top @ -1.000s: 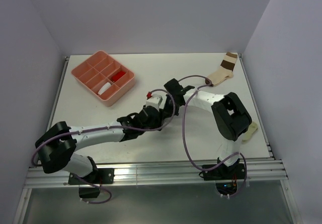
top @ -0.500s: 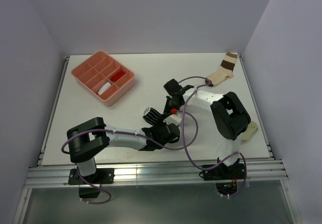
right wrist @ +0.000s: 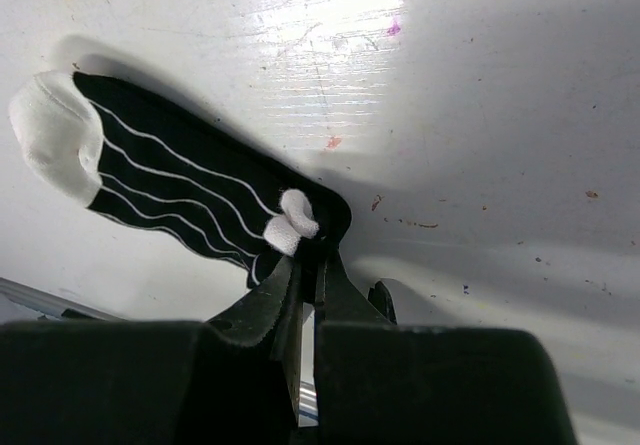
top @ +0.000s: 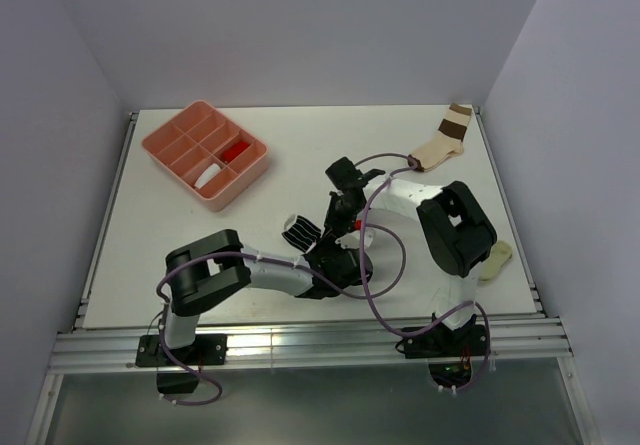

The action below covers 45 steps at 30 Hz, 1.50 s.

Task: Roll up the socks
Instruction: Roll the sock at the center of the board.

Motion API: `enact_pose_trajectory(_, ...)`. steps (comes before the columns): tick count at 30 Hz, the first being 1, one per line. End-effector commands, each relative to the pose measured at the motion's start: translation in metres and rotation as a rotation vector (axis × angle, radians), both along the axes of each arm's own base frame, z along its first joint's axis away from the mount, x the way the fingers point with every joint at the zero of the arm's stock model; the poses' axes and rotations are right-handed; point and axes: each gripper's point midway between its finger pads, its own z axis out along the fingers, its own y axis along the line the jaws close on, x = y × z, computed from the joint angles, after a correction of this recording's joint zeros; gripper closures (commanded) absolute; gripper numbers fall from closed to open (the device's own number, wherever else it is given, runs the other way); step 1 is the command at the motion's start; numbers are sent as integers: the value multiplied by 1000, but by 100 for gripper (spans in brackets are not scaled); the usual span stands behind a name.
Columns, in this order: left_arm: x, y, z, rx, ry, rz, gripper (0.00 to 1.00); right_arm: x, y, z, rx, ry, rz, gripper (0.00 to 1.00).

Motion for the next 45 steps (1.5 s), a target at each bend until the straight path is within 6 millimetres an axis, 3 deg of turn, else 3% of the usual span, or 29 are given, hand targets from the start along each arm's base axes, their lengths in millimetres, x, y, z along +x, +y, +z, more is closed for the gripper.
enact_pose_trajectory(1,-1,11,-8,72,0,46,50,-8,-10,-17,-48,43,15,100)
enact_pose_trajectory(9,1,30,-27,187,-12,119,53,-8,-8,-20,-29,53,15,100)
enact_pose_trajectory(19,0,47,-24,231,-36,184,57,-10,-9,-22,-13,58,11,100)
enact_pose_trajectory(25,-4,45,-31,214,0,167,67,-10,-8,-22,-4,59,5,100)
enact_pose_trajectory(29,-7,46,-34,204,26,164,86,-10,-5,-21,16,55,7,100)
enact_pose_trajectory(32,-11,42,-28,149,62,154,97,-6,2,-16,87,22,9,100)
enact_pose_trajectory(35,-15,38,-27,80,130,135,99,0,14,-2,209,-24,-2,100)
enact_pose_trajectory(36,-13,34,-17,30,140,130,99,1,17,6,245,-45,-1,100)
enact_pose_trajectory(39,-17,28,-8,-56,197,107,99,15,22,23,311,-128,-13,90)
enact_pose_trajectory(42,-18,25,-3,-116,256,93,99,25,24,42,370,-205,-26,73)
enact_pose_trajectory(43,-18,24,-2,-131,268,90,99,30,25,48,394,-241,-31,63)
enact_pose_trajectory(45,-19,24,1,-180,311,83,99,36,22,62,414,-286,-50,56)
